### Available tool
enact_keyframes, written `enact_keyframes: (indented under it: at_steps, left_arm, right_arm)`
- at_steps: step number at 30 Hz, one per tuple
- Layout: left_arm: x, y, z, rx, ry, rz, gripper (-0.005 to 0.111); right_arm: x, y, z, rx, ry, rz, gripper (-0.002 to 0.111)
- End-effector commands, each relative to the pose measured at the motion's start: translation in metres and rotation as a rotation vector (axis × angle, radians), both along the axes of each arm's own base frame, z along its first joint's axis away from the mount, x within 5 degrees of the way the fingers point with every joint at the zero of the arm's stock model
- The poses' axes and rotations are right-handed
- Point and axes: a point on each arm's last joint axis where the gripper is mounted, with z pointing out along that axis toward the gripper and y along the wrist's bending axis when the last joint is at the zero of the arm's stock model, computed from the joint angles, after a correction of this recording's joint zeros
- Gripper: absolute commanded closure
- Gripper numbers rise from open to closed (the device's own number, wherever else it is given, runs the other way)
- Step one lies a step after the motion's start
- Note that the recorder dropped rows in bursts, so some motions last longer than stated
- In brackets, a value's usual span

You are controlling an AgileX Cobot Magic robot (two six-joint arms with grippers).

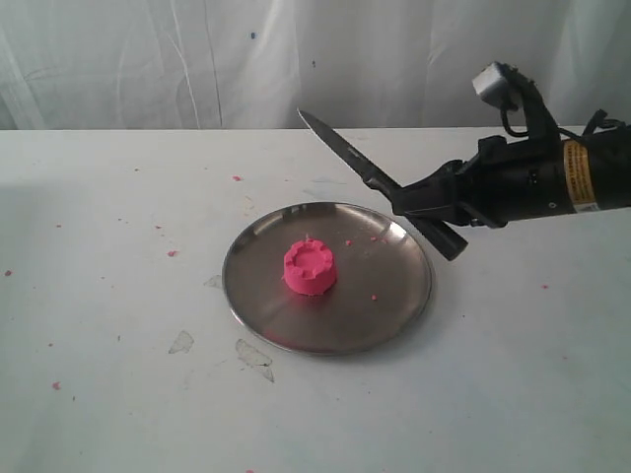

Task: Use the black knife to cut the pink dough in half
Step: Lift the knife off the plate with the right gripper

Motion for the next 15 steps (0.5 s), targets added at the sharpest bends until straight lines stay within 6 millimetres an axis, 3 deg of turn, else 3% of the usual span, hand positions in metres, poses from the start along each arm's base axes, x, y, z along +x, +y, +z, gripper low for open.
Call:
enact_keyframes:
  at_steps: [1, 11, 15]
  left_arm:
    - [0.0, 0.0, -0.001, 0.001, -0.004, 0.002, 0.107]
    - [0.0, 0.0, 0.0, 0.002, -0.01, 0.0, 0.107]
    - [0.003, -0.006, 0.016, 0.001, -0.191, -0.062, 0.107]
  right_arm:
    - [-0.015, 0.0, 0.012, 0.027, -0.026, 0.035, 0.108]
    - [-0.039, 0.004, 0.04, 0.089, -0.089, 0.135, 0.108]
    - [-0.046, -0.004, 0.033, 0.0, -0.119, -0.002, 0.108]
